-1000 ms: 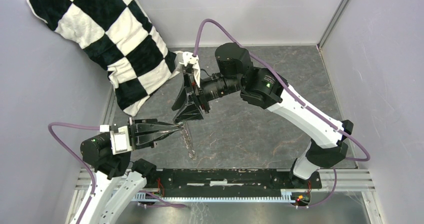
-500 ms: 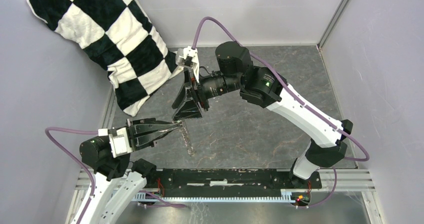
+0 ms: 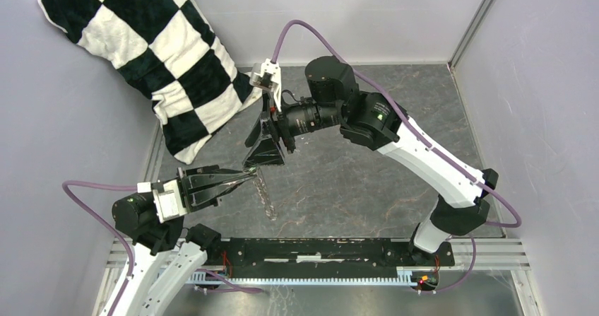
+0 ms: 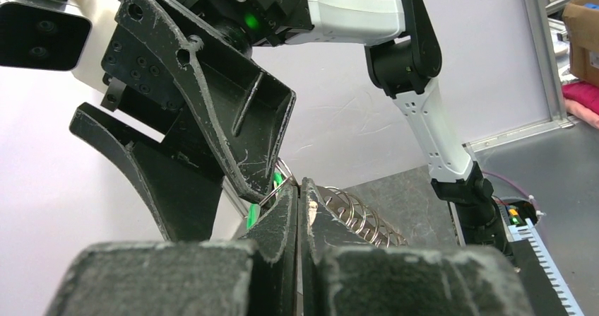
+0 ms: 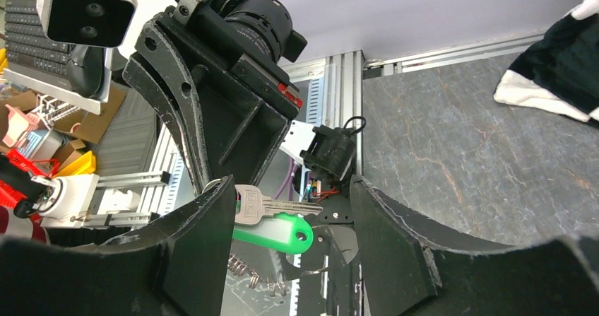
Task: Put the keys on the keyring
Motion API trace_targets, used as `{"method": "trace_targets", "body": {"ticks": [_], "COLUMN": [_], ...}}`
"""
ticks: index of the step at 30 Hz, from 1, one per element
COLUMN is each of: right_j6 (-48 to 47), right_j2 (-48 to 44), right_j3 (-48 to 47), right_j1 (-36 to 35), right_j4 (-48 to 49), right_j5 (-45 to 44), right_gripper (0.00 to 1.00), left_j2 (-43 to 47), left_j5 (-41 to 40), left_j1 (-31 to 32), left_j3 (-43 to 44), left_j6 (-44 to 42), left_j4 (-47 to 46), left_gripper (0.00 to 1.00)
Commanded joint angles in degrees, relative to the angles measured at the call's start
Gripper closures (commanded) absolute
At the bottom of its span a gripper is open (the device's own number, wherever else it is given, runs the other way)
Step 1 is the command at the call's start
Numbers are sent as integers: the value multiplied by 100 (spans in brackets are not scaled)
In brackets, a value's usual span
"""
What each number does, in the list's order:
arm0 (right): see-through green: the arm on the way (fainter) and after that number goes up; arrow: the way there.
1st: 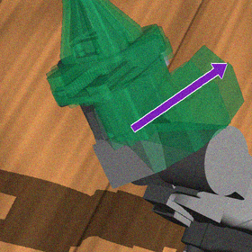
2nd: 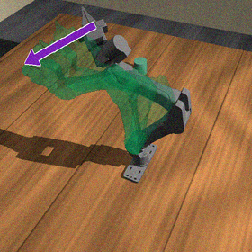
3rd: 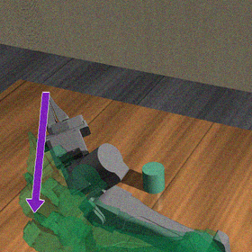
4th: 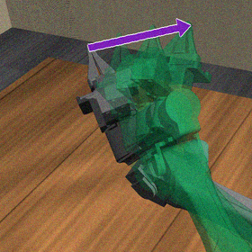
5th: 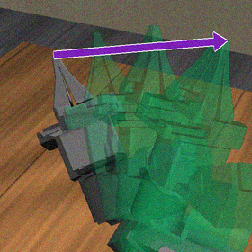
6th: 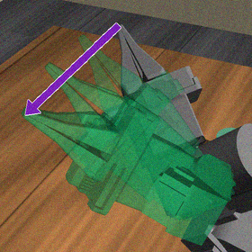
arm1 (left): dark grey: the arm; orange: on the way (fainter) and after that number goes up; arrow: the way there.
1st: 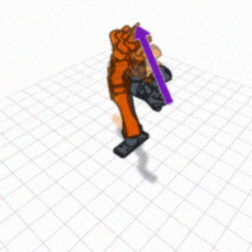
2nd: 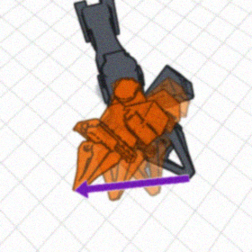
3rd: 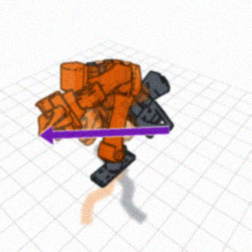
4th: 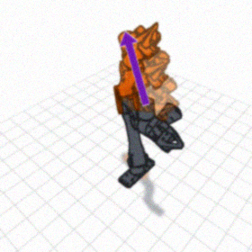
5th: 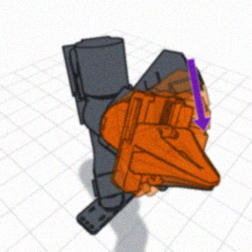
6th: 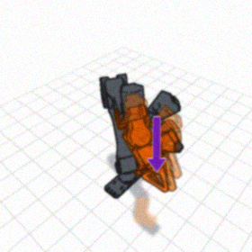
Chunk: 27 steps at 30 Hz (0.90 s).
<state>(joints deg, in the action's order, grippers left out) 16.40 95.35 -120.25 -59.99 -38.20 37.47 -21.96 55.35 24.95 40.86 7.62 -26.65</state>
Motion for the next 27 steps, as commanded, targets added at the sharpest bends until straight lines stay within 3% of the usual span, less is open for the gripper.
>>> {"method": "trace_targets", "body": {"ticks": [1,5,17,19,27], "right_j6": [-36,62,288,288,168], "right_j2": [70,-87,184,254,32], "right_j3": [261,541,140,87,576], "right_j1": [259,267,270,261,260], "right_j4": [554,967,1490,1486,1574], "right_j5": [-1697,-1681,-1450,-1375,-1445], "right_gripper": [36,37,34,26,25], "left_j2": [155,184,196,196,226], "left_j5": [497,494,536,534,477], "left_j1": [194,195,203,204,205], "left_j3": [369,354,318,317,296], "left_j6": [-159,-160,-135,-135,-150], "left_j4": [-771,-754,-740,-740,-678], "left_gripper": [98,98,98,98,98]}}
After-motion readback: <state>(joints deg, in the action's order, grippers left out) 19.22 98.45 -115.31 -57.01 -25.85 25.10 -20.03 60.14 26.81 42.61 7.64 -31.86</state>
